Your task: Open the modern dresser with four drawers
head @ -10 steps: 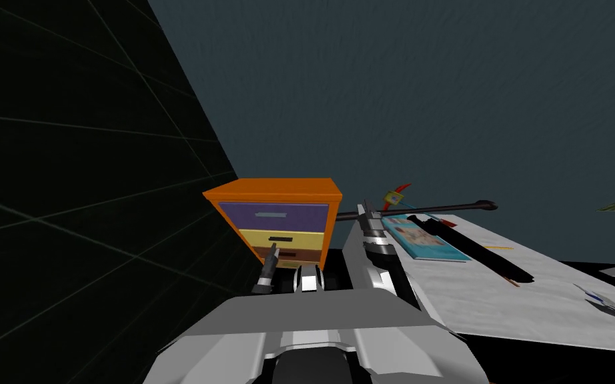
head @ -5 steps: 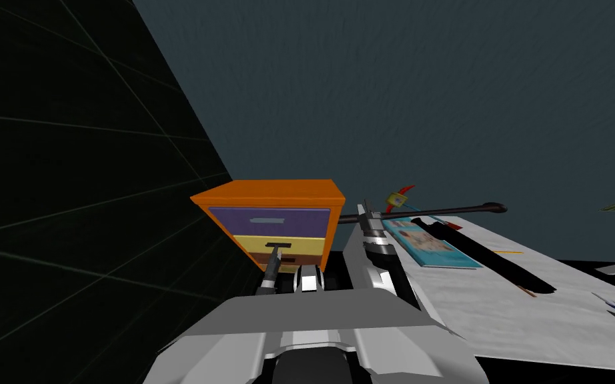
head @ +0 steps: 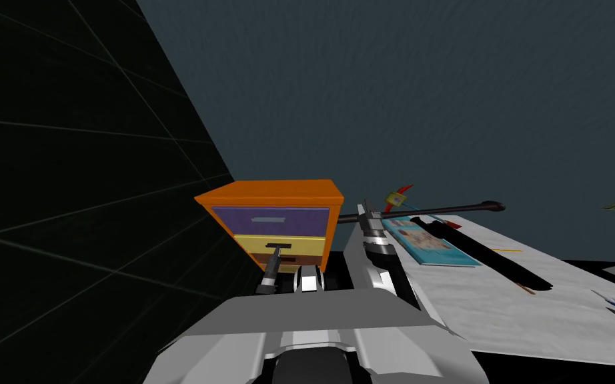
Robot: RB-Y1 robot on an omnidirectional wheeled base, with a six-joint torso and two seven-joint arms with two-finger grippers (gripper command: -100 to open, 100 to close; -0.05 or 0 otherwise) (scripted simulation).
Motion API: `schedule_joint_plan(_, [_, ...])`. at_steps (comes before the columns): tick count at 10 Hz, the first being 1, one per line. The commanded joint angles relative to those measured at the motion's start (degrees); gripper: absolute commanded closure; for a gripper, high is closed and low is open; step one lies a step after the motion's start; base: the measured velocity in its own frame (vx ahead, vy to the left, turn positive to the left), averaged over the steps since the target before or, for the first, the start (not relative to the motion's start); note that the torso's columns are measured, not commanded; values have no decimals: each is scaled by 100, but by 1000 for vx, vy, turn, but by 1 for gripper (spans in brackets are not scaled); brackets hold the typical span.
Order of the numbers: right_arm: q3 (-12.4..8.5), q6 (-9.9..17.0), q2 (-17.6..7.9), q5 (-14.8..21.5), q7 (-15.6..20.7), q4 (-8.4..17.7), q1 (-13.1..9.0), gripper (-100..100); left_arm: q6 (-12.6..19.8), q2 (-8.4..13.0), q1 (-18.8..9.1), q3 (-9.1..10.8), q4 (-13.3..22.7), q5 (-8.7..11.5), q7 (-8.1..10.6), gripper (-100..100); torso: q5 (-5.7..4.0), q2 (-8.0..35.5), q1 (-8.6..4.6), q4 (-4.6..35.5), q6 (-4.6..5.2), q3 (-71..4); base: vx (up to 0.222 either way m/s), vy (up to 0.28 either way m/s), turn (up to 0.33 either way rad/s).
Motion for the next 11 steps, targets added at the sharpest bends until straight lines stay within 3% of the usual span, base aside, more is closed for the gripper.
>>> schedule_joint_plan(1, [0, 0, 0, 0, 0, 0, -1, 0, 165, 40, 141, -40, -149, -23, 29, 100, -2, 10, 0, 5, -4, 9, -178, 0, 9])
schedule_joint_plan(3, [0, 0, 0, 0, 0, 0, -1, 0, 128, 44, 117, -42, -185, -22, 41, 100, -6, -5, -12, 5, 0, -1, -148, 2, 17])
schedule_joint_plan(7, [0, 0, 0, 0, 0, 0, -1, 0, 190, 119, 400, -127, -362, -63, 83, 100, -4, 0, -16, 4, 3, 4, -172, 12, 20])
schedule_joint_plan(8, [0, 0, 0, 0, 0, 0, -1, 0, 284, 129, 366, -112, -550, -51, 101, -100, -4, -7, -10, 5, 4, -2, -103, 13, 0])
schedule_joint_plan(11, [0, 0, 0, 0, 0, 0, 2, 0, 753, 196, 459, -123, -1102, -51, 155, -100, -24, -30, -35, 23, 4, -23, -9, -14, -1])
